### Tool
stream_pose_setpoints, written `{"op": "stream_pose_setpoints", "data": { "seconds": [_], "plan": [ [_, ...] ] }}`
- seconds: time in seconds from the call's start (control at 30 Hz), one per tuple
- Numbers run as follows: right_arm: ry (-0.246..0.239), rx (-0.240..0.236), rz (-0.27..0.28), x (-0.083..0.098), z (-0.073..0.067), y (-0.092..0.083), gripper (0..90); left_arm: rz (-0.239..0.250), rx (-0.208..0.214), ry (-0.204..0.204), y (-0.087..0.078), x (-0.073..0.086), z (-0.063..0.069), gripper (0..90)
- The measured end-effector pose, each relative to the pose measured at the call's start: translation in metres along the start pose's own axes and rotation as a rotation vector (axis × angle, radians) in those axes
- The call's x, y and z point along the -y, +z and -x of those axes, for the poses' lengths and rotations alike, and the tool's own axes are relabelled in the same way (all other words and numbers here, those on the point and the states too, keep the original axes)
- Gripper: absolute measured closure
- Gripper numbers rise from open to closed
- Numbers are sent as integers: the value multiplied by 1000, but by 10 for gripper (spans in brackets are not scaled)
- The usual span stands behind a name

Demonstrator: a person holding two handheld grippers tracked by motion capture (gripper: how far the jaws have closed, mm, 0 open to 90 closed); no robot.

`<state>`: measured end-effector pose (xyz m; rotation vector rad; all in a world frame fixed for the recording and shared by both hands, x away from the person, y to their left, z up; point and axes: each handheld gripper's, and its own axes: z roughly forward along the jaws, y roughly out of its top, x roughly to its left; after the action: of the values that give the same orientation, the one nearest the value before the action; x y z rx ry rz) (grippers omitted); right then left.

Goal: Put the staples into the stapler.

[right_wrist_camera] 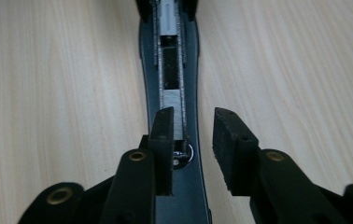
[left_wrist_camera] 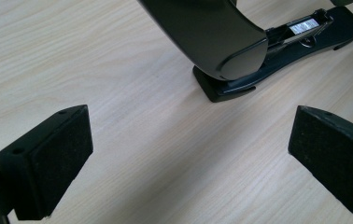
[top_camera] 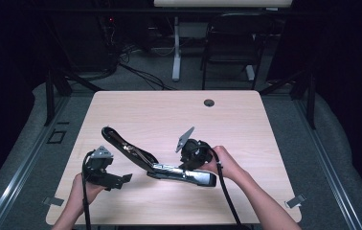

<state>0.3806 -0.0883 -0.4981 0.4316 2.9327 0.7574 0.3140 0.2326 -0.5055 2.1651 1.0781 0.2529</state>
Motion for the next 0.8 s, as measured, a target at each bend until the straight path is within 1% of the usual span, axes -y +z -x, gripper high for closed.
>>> {"op": "stream_pose_setpoints", "data": {
  "seconds": [0.03,0.07,0.1,0.13,0.17,0.2,0.27,0.37,0.43,0.47,0.5,0.53,0.6,0.63,0.67,0.73,0.77,0.8],
  "plan": [
    [10,10,1,1,1,-2,630,4,-5,-1,-1,0,0,1],
    [28,10,12,3,2,-3,594,8,-5,-7,-1,0,0,1],
    [51,13,30,5,2,-6,560,9,-6,-10,-2,-1,-1,1],
    [61,22,37,6,3,-8,526,10,-10,-13,-3,-1,-1,2],
    [79,28,58,8,4,-11,488,16,-15,-20,-3,-1,-2,2],
    [95,25,73,11,5,-14,443,21,-19,-27,-4,-1,-2,2],
    [128,38,100,15,5,-21,363,27,-19,-38,-5,-1,-4,1],
    [158,55,117,20,6,-29,260,40,-34,-51,-7,-1,-4,0],
    [185,64,114,23,6,-33,191,41,-38,-54,-8,-1,-5,0],
    [196,64,118,25,7,-34,156,46,-41,-65,-8,-1,-5,0],
    [203,61,125,27,6,-34,146,46,-42,-69,-8,-1,-5,0],
    [202,69,113,28,7,-36,128,46,-45,-65,-8,-1,-6,0],
    [216,75,119,30,7,-37,87,49,-50,-74,-8,-1,-6,0],
    [220,75,109,30,7,-38,64,51,-49,-78,-8,-1,-6,0],
    [231,74,121,31,7,-38,60,49,-49,-78,-8,-1,-7,0],
    [233,82,106,33,7,-40,36,53,-52,-83,-8,0,-7,0],
    [242,121,139,34,5,-37,27,54,-53,-83,-8,0,-7,0],
    [245,87,111,35,7,-40,24,54,-53,-84,-8,-1,-7,0]
  ]
}}
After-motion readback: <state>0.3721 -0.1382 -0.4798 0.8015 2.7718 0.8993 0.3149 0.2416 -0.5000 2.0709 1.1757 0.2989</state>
